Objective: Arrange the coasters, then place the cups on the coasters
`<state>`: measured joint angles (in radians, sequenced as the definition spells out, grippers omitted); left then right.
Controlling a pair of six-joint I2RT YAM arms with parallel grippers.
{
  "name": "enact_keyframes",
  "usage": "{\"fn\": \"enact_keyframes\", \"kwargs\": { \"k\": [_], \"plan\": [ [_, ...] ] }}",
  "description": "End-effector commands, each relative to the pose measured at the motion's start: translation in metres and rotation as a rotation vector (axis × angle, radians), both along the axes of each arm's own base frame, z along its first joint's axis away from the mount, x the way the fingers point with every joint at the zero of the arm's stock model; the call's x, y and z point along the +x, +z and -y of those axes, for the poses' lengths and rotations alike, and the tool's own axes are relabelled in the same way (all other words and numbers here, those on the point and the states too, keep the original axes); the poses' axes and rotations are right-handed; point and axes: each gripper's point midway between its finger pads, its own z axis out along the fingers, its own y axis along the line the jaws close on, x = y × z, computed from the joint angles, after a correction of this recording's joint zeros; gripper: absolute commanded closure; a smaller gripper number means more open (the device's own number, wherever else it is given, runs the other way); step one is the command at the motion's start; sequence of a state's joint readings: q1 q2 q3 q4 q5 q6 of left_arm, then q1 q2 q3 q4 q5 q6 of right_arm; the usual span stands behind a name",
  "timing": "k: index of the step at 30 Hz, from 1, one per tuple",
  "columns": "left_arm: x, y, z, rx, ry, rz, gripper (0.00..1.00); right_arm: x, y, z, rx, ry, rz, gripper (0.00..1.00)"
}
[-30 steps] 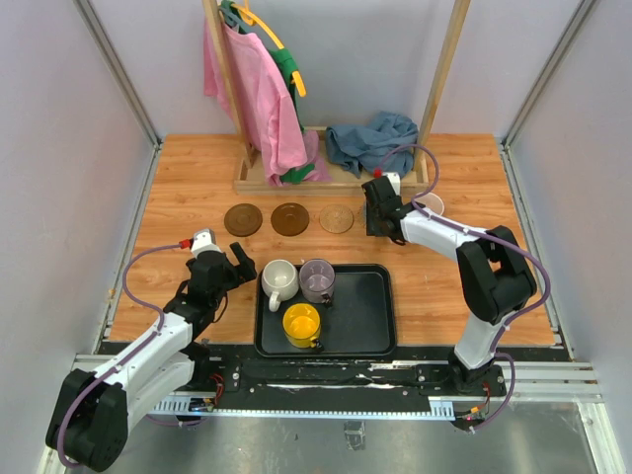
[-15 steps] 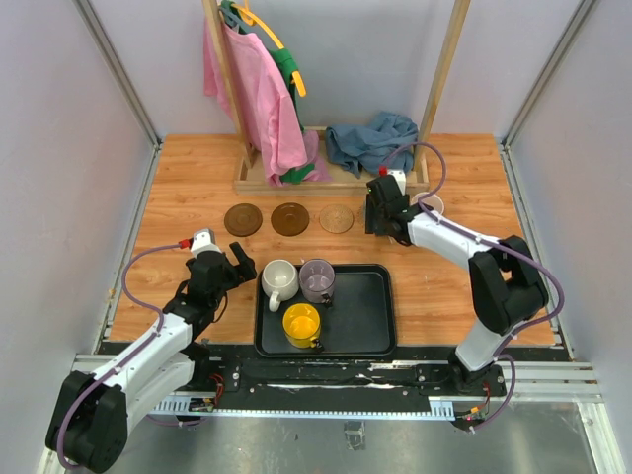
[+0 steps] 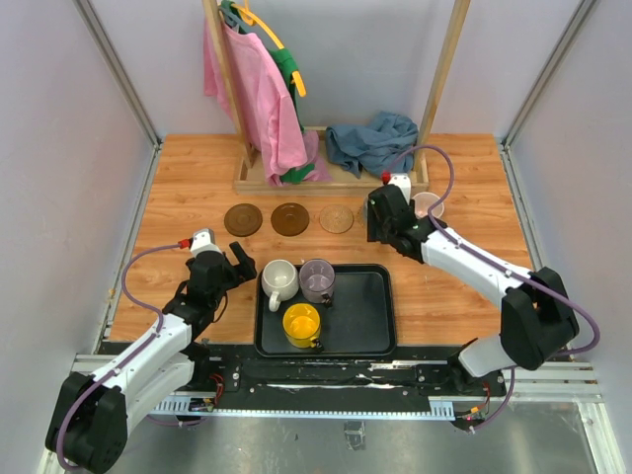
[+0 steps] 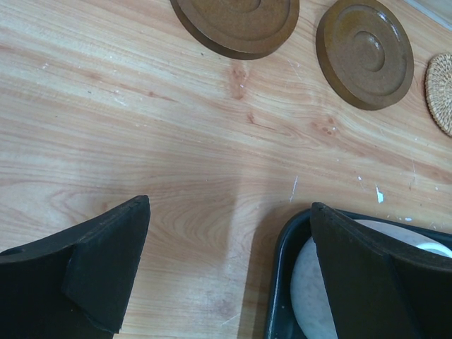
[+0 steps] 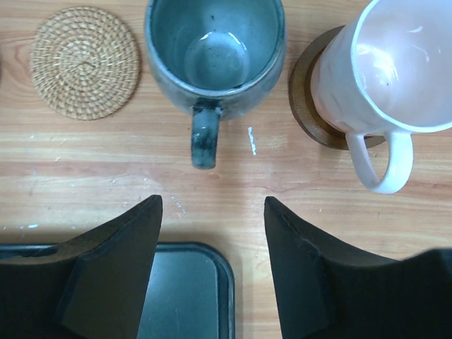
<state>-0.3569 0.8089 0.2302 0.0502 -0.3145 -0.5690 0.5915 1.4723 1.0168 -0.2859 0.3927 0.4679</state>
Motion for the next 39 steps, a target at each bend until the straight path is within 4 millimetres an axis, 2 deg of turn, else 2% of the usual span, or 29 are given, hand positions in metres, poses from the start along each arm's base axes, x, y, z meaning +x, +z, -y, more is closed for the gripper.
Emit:
{"fn": "enact_keyframes", "kwargs": {
  "k": [1,4,8,12,16,19,22,29,35,39],
  "plan": [
    [0.009,0.017,0.008,-0.028,-0.017,0.052,0.0,-0.016,0.009,-0.003,-0.03,0.021,0.015,0.4],
    [0.011,0.021,0.013,-0.031,-0.046,0.064,0.0,-0.028,0.015,-0.019,-0.018,0.079,0.019,0.41],
    [0.011,0.023,0.016,-0.031,-0.069,0.066,0.0,-0.053,0.017,-0.054,0.0,0.207,-0.001,0.39],
    [0.01,0.024,0.016,-0.03,-0.076,0.068,0.0,-0.084,0.014,-0.091,0.055,0.386,-0.058,0.32],
    [0.009,0.025,0.017,-0.027,-0.085,0.069,0.0,-0.114,0.013,-0.112,0.123,0.518,-0.114,0.2],
    [0.008,0.024,0.017,-0.026,-0.09,0.067,0.0,-0.132,0.013,-0.12,0.147,0.583,-0.13,0.09],
    [0.007,0.022,0.019,-0.037,-0.093,0.064,0.0,-0.143,0.005,-0.124,0.141,0.617,-0.152,0.07],
    [0.005,0.021,0.02,-0.047,-0.1,0.056,0.0,-0.163,-0.014,-0.137,0.116,0.689,-0.221,0.08],
    [0.003,0.02,0.019,-0.05,-0.096,0.059,0.0,-0.175,-0.033,-0.141,0.09,0.71,-0.288,0.13],
    [0.002,0.019,0.02,-0.055,-0.095,0.055,0.0,-0.177,-0.046,-0.141,0.073,0.695,-0.322,0.2]
  ]
}}
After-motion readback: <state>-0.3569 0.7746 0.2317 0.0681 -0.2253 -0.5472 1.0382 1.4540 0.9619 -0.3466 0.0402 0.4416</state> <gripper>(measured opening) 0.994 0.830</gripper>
